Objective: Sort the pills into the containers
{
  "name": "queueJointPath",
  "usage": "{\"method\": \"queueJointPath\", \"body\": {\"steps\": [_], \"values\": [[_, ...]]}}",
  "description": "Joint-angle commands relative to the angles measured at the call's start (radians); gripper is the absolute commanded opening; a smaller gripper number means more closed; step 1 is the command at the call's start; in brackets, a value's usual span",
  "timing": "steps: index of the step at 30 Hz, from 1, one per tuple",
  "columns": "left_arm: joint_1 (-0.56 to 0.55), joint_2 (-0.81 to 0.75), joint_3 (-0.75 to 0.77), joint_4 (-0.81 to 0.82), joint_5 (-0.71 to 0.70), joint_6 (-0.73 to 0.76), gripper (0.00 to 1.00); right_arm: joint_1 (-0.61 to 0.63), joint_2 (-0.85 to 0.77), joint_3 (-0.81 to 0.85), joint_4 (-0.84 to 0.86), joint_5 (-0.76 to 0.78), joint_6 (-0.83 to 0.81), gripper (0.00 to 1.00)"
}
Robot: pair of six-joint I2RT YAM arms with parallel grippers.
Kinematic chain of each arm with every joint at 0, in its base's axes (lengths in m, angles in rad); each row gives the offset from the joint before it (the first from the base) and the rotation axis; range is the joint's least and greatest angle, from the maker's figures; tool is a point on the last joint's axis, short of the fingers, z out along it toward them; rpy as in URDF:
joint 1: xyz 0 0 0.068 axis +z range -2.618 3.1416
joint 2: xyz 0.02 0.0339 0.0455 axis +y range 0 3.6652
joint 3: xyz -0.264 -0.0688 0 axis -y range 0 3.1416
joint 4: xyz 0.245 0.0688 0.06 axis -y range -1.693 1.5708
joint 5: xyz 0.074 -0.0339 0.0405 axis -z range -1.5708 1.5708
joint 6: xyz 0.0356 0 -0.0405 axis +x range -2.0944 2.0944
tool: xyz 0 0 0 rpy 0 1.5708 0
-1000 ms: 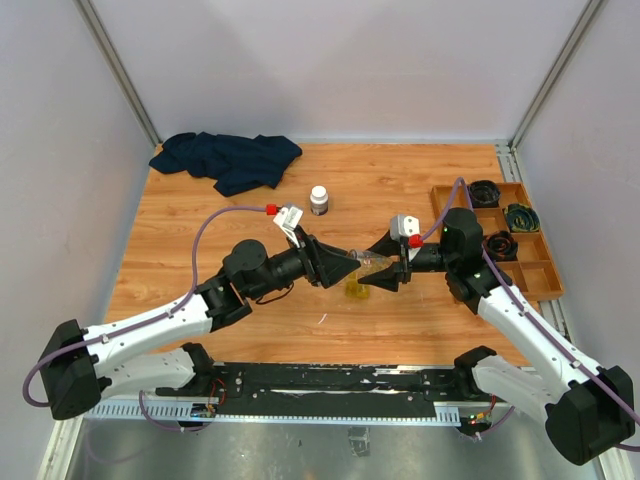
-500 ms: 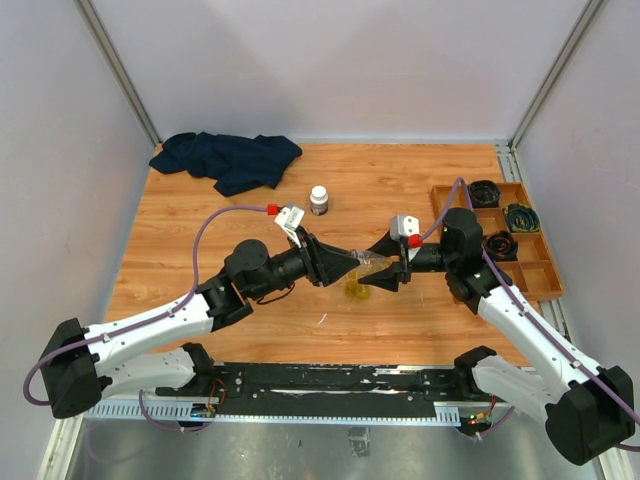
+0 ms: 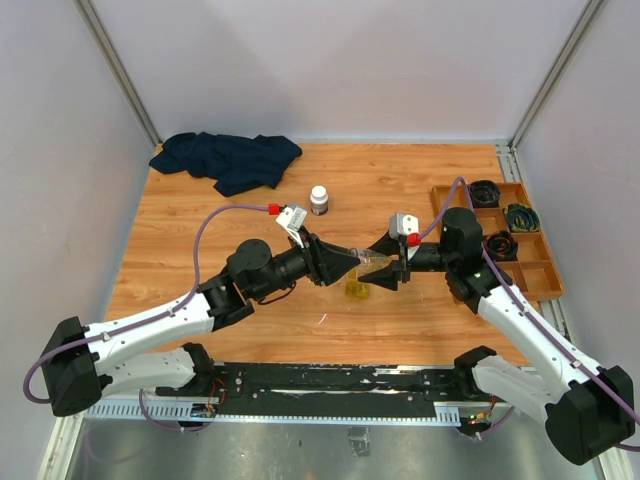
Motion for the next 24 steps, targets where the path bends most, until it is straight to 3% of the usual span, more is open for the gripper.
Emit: {"method": "queueJointPath", "body": {"steps": [1, 13, 24], "values": [[-0.017, 0.005, 0.039, 0.001, 0.003, 0.024, 0.25, -0.010, -0.004, 0.037, 0.016, 0.002, -0.014, 0.01], [-0.017, 0.005, -0.021, 0.084, 0.088, 0.045, 0.25, -0.011, -0.025, 0.012, 0.118, -0.121, 0.071, 0.00], [-0.013, 0.016, -0.056, 0.166, 0.217, 0.220, 0.22, -0.015, -0.030, 0.009, 0.153, -0.178, 0.107, 0.00]]}}
